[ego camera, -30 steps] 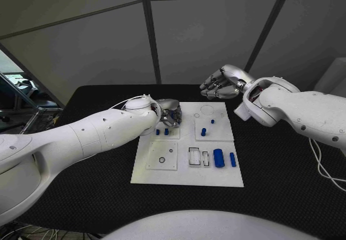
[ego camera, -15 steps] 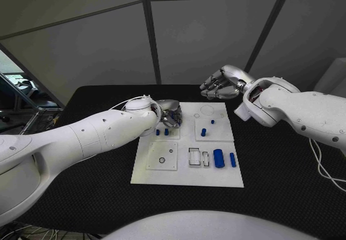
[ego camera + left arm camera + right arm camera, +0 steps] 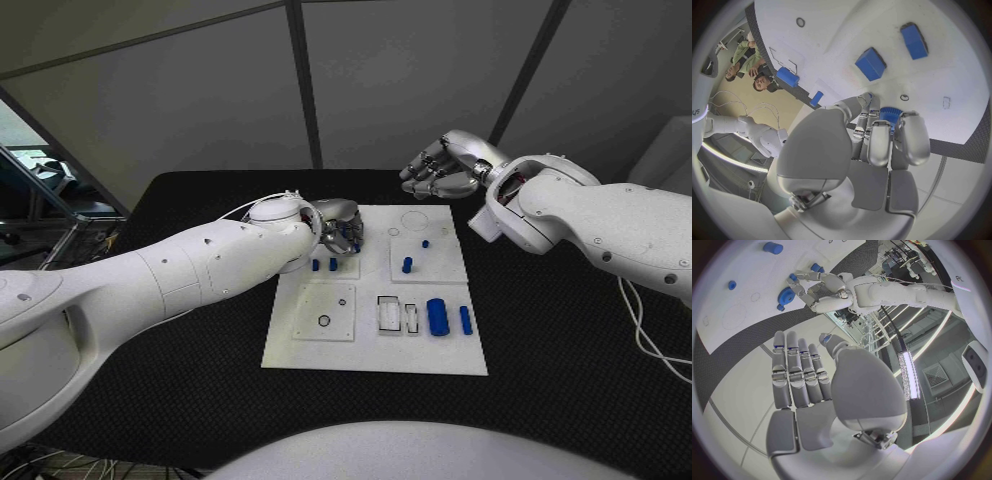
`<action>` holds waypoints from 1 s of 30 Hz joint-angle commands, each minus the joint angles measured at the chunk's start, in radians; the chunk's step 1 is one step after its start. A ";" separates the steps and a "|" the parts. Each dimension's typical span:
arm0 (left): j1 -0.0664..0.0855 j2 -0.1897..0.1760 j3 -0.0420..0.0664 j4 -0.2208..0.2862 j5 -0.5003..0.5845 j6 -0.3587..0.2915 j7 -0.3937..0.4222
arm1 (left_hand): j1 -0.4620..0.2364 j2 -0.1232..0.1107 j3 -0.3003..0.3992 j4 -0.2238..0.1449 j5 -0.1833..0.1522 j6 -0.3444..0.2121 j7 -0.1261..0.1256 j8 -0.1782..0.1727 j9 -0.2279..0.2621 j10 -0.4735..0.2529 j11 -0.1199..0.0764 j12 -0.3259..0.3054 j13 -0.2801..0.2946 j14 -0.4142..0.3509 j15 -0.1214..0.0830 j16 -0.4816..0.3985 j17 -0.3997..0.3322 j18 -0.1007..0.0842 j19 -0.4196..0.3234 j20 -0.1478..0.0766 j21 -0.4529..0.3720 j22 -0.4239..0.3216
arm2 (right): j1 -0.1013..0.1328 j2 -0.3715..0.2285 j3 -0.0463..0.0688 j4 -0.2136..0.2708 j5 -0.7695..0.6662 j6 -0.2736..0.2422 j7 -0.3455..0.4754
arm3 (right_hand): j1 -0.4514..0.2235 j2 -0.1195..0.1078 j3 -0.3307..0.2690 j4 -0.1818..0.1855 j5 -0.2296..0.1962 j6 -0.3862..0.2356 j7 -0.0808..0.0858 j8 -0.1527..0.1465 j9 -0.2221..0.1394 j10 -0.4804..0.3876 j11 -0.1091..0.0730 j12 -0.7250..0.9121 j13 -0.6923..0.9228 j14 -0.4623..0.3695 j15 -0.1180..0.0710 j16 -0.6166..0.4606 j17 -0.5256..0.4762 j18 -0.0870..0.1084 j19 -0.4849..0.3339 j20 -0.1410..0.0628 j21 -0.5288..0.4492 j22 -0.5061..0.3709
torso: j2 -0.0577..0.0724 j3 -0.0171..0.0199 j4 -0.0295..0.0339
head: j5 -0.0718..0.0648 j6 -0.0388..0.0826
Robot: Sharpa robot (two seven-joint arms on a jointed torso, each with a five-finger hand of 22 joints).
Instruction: Assemble the parts on the task board
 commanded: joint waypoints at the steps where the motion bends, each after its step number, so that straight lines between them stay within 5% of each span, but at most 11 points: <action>1: 0.001 -0.005 0.001 0.011 0.014 -0.034 0.034 | -0.008 -0.004 0.007 0.000 0.001 0.009 0.002 -0.007 -0.002 0.007 0.000 -0.005 -0.001 0.024 0.003 0.006 -0.002 -0.049 0.014 0.000 0.007 0.099 | 0.002 0.000 0.001 0.001 -0.002 0.001 0.011 | 0.002 0.006 0.006 -0.001 0.005 -0.004 0.000 0.007 0.000 -0.004 0.001 0.006 -0.001 0.005 -0.001 -0.007 -0.001 0.011 0.008 0.001 -0.003 -0.001 | 0.000 -0.0005 0.0004 | 0.001 0.002; 12: 0.001 -0.046 0.007 0.060 0.049 -0.088 0.051 | -0.023 -0.003 0.015 -0.004 0.000 0.025 0.007 -0.007 -0.002 0.023 0.001 -0.014 0.002 0.023 0.004 0.007 -0.003 -0.050 0.014 0.001 0.011 0.103 | 0.002 -0.002 0.001 0.001 -0.002 0.001 0.012 | 0.002 0.006 0.006 -0.001 0.005 -0.004 0.000 0.007 0.000 -0.004 0.001 0.006 -0.001 0.005 -0.001 -0.007 -0.001 0.011 0.008 0.001 -0.003 -0.001 | 0.000 -0.0005 0.0020 | 0.002 0.005; 25: 0.002 -0.148 0.047 0.149 0.056 -0.065 0.013 | -0.037 -0.007 0.013 -0.004 -0.001 0.033 0.006 -0.008 -0.003 0.032 0.001 -0.019 0.005 0.023 0.004 0.008 -0.004 -0.050 0.014 0.002 0.010 0.103 | 0.002 -0.008 0.001 -0.001 -0.002 0.000 0.012 | 0.002 0.006 0.006 -0.001 0.005 -0.004 0.000 0.007 0.000 -0.004 0.001 0.006 -0.001 0.005 -0.001 -0.007 -0.001 0.011 0.008 0.001 -0.003 -0.001 | 0.001 -0.0001 0.0013 | 0.007 0.006; 30: 0.003 -0.181 0.054 0.160 0.056 -0.050 -0.001 | -0.040 -0.007 0.012 -0.004 -0.002 0.033 0.006 -0.009 -0.003 0.033 0.000 -0.020 0.005 0.023 0.004 0.008 -0.005 -0.050 0.014 0.002 0.010 0.103 | 0.002 -0.011 0.001 -0.001 -0.002 0.000 0.012 | 0.002 0.006 0.006 -0.001 0.005 -0.004 -0.001 0.007 0.000 -0.004 0.001 0.006 -0.001 0.005 -0.001 -0.007 -0.002 0.011 0.008 0.001 -0.004 -0.002 | 0.000 -0.0003 0.0009 | 0.006 0.006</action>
